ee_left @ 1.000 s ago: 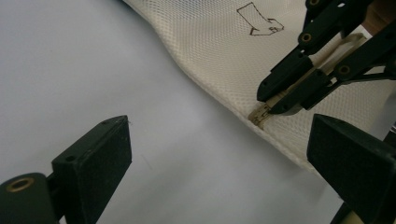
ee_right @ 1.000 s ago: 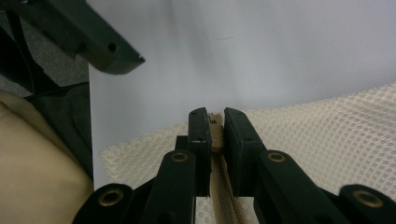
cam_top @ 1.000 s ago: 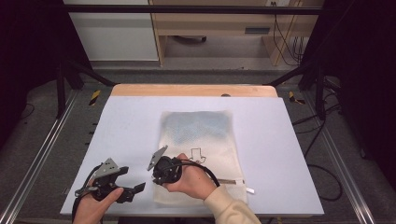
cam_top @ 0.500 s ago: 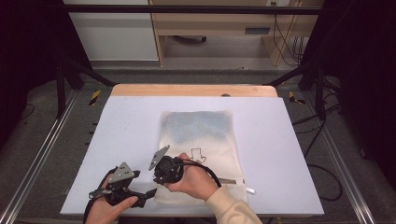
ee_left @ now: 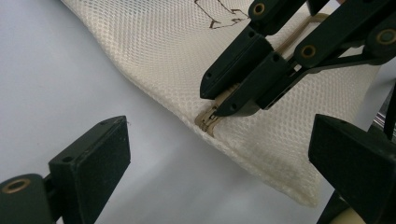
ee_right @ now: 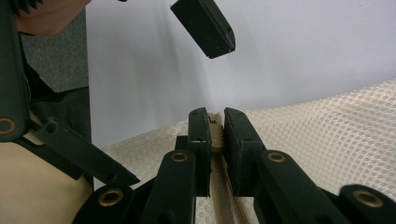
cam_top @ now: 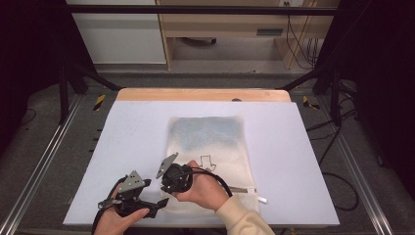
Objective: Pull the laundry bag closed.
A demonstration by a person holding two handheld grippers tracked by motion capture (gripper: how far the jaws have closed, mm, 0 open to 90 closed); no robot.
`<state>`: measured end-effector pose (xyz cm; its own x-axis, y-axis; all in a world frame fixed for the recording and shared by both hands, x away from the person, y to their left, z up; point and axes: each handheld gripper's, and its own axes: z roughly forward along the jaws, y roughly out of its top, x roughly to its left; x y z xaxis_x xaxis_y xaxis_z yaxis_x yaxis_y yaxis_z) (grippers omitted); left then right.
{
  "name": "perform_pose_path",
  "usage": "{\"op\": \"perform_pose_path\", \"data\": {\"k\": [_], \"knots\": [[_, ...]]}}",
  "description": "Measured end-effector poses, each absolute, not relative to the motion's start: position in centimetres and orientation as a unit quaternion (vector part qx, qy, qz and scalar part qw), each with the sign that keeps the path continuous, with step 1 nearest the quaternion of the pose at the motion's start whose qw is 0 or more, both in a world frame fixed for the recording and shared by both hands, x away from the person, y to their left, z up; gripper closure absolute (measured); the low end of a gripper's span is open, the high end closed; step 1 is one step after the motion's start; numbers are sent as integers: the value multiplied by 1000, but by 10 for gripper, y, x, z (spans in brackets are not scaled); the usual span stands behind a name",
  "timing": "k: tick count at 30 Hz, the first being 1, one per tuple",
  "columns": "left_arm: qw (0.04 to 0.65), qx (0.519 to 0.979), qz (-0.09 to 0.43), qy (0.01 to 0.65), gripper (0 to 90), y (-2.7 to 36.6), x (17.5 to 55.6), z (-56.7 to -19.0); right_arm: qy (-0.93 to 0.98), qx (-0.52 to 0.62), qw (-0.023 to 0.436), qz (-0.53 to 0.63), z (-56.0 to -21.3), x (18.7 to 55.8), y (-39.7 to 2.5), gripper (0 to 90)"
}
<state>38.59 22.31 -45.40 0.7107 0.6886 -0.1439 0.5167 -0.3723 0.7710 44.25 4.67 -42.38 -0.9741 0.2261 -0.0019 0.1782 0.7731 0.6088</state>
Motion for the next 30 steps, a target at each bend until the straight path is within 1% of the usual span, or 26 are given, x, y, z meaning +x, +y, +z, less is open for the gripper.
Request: {"op": "perform_pose_path", "data": {"k": [4, 26, 30], "knots": [[413, 828, 106, 366, 54, 220, 387, -456, 940, 111, 40, 321, -421, 443, 45, 815], [419, 821, 104, 374, 68, 219, 387, -456, 938, 113, 45, 326, -418, 441, 44, 815], [418, 820, 104, 376, 103, 221, 388, -456, 937, 113, 44, 327, -418, 442, 44, 815]]}}
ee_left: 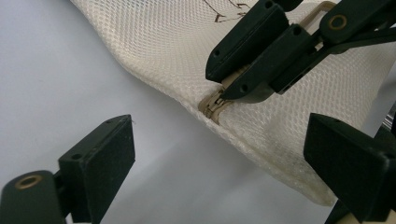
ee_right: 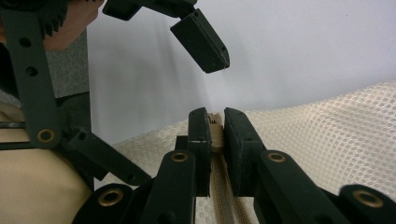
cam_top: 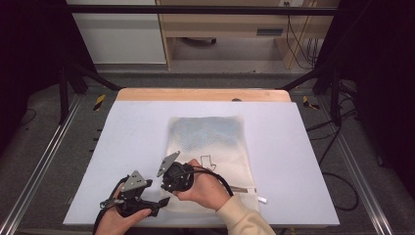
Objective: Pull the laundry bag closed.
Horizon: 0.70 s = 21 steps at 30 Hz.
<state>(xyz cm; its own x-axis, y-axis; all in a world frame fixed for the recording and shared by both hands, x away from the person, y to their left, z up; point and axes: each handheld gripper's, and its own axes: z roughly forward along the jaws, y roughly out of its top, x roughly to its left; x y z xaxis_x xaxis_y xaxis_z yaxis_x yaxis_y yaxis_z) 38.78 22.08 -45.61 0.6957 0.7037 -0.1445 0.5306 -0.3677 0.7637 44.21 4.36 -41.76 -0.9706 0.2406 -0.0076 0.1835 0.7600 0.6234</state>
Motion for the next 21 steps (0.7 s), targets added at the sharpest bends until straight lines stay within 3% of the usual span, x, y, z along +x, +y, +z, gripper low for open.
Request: {"op": "perform_pose_path", "data": {"k": [6, 21], "knots": [[425, 818, 89, 376, 193, 220, 389, -457, 937, 111, 44, 328, -417, 442, 44, 815], [443, 811, 47, 379, 256, 213, 396, -463, 934, 108, 50, 338, -411, 441, 41, 815]]}}
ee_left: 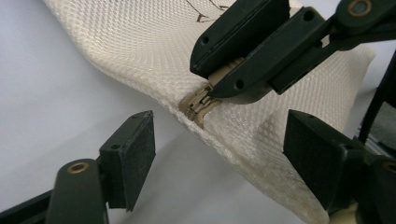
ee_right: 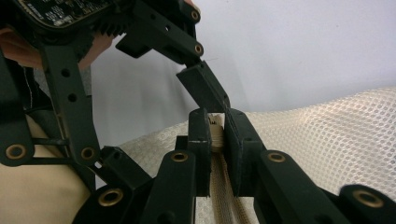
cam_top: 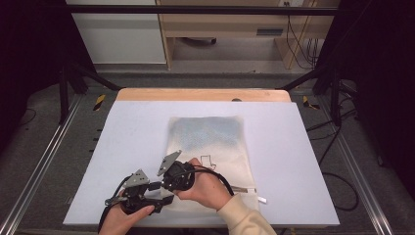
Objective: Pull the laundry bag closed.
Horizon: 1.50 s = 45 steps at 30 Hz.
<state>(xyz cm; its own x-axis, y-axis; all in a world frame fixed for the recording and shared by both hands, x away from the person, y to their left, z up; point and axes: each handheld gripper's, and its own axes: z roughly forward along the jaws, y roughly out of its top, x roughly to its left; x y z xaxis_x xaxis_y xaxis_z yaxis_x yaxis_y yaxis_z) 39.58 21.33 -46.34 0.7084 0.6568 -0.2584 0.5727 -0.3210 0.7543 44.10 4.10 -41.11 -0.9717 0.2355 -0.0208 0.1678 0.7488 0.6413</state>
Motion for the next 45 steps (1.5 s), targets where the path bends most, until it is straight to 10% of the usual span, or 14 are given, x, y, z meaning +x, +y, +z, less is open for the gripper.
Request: {"op": "perform_pose_path", "data": {"k": [16, 45], "knots": [[474, 796, -37, 375, 496, 211, 414, -475, 934, 100, 56, 337, -407, 441, 40, 815], [476, 796, -39, 372, 802, 213, 422, -482, 934, 101, 55, 338, -410, 442, 38, 815]]}}
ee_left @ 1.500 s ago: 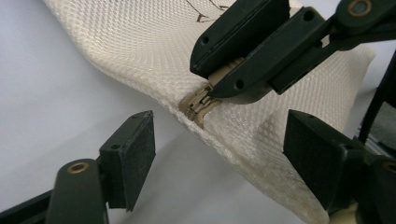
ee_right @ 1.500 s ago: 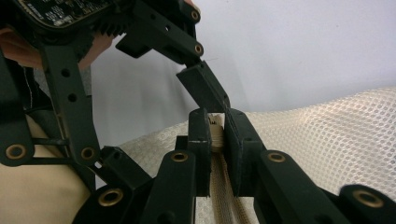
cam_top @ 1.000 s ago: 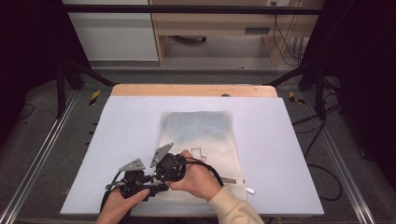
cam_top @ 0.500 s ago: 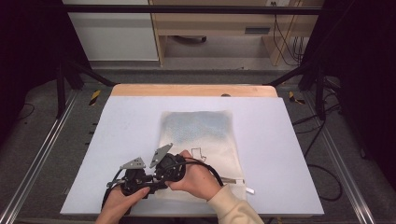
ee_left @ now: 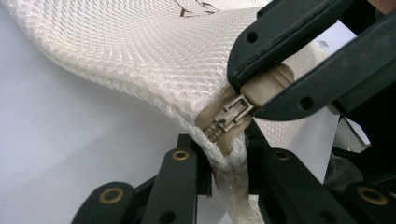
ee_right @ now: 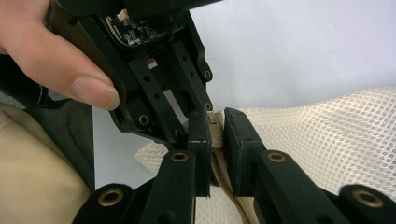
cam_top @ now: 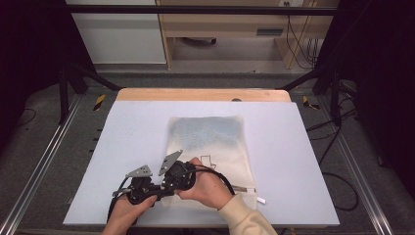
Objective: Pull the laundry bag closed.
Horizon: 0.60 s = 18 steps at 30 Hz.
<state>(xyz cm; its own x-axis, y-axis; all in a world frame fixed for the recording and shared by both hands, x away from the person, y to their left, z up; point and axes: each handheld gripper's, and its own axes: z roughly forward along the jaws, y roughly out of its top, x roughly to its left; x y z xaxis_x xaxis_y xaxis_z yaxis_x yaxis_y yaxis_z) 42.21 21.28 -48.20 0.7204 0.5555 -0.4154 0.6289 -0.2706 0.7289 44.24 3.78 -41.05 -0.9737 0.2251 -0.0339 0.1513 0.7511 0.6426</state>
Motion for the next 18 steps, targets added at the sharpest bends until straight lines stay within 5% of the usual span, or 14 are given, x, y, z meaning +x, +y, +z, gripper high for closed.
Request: {"op": "perform_pose_path", "data": {"k": [18], "knots": [[471, 798, -39, 374, 832, 215, 422, -482, 938, 100, 50, 327, -414, 443, 35, 817]]}}
